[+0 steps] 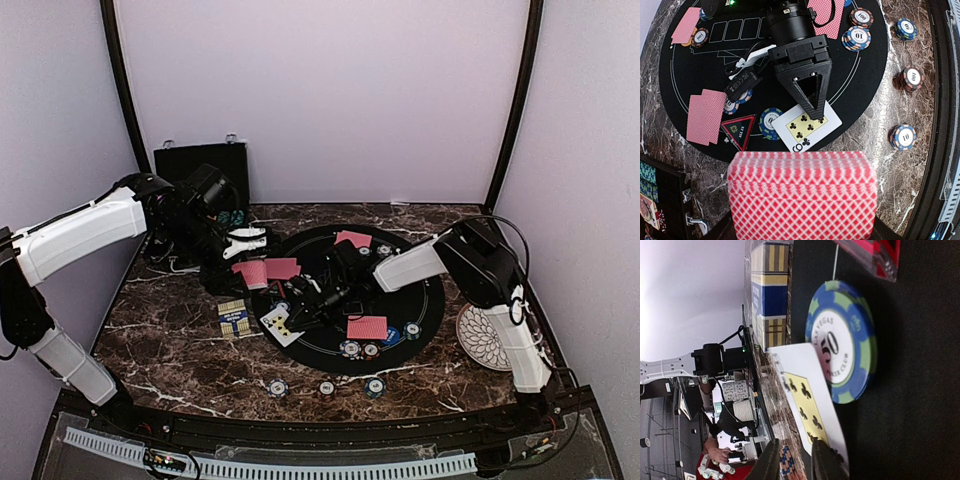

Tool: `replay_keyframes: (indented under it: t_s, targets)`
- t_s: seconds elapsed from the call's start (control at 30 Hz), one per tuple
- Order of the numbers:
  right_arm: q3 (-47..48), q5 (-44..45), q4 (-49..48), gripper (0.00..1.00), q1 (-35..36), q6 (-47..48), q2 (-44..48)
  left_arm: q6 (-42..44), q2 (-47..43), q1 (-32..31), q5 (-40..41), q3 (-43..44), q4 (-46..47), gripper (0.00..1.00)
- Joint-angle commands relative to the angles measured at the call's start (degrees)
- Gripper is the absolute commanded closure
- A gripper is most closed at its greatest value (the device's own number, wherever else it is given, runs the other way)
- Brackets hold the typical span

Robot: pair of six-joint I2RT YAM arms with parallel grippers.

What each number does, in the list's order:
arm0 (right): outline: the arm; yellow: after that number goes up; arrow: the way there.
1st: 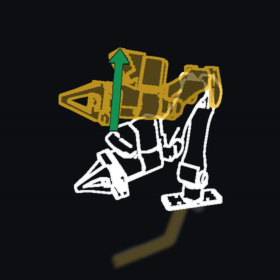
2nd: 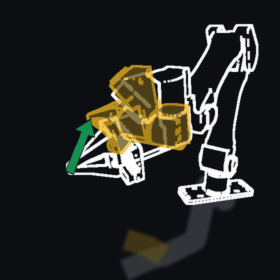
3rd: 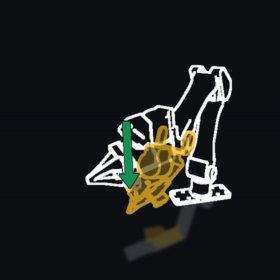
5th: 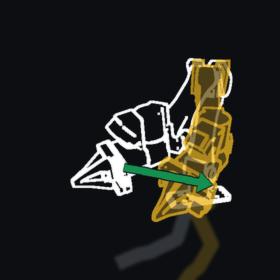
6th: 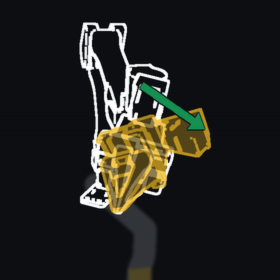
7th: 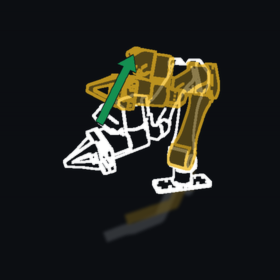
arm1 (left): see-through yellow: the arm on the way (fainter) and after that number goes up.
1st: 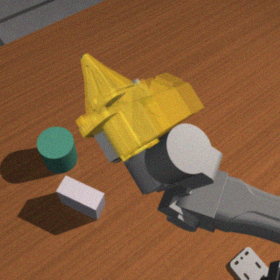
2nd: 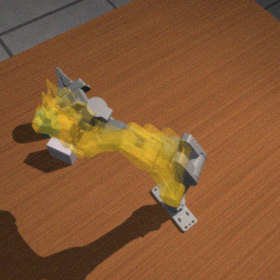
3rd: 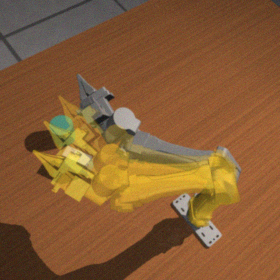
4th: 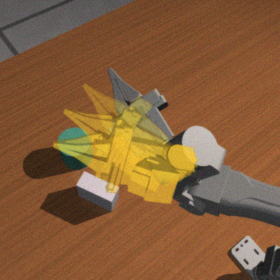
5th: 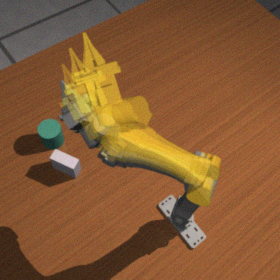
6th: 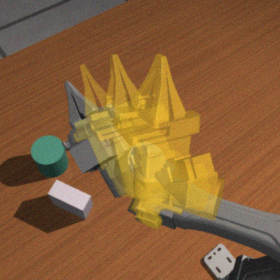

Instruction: Distribute texas hold em gaming equipment

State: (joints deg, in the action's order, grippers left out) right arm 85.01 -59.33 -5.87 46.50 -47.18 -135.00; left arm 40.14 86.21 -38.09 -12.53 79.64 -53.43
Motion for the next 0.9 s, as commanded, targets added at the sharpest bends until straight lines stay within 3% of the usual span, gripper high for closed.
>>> replay_keyframes:
  t_s: [0.0, 0.27, 0.53, 0.87]
  targets:
    - [2.4, 1.3, 9.5, 0.75, 0.4, 7.0, 0.7, 0.5, -2.8, 0.1, -0.3, -0.9, 0.3, 1.0]
    - [5.7, 2.6, 14.8, 0.69, -3.1, 10.4, 5.8, 0.6, -3.1, 0.0, -0.3, -1.3, 0.3, 1.0]
    - [11.0, 6.0, 22.2, 0.68, -3.6, 15.3, -0.2, 0.6, -2.6, 0.1, -0.3, -0.8, 0.2, 1.0]
    - [13.0, 7.3, 24.5, 0.68, -1.9, 17.8, -4.0, 0.6, -2.8, 0.1, 0.0, -0.8, -0.1, 1.0]
